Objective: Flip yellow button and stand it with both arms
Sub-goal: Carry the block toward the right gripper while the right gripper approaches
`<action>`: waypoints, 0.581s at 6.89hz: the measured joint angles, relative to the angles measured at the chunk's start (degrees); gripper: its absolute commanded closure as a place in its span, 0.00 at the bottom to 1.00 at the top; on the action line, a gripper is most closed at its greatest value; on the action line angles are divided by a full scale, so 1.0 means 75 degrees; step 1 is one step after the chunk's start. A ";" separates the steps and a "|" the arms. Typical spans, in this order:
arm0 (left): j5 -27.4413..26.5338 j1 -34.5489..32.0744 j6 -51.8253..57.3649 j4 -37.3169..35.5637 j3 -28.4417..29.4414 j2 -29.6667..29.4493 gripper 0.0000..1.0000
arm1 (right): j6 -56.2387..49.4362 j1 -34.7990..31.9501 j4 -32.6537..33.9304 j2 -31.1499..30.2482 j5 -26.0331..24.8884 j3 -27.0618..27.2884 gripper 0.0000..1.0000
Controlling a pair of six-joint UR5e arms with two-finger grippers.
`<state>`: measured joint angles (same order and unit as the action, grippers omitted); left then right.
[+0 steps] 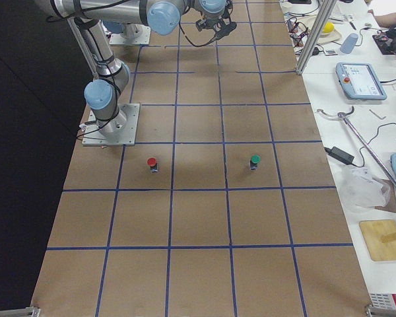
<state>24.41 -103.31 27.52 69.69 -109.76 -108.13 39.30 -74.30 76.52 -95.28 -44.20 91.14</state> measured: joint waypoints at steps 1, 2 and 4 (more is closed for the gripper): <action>0.0159 -0.0003 -0.0008 0.0023 0.0005 -0.0004 0.95 | -0.0001 0.0017 -0.0130 -0.0005 -0.0157 -0.0127 0.01; 0.0248 -0.0005 -0.0011 0.0053 0.0006 -0.0007 0.95 | -0.0002 0.0030 -0.0335 -0.0017 -0.0247 -0.0242 0.02; 0.0291 -0.0006 -0.0013 0.0070 0.0000 -0.0008 0.95 | -0.0002 0.0038 -0.0650 -0.0142 -0.0250 -0.0347 0.04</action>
<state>26.59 -103.36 27.42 70.21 -109.76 -108.19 39.29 -74.01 71.65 -96.34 -46.07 88.54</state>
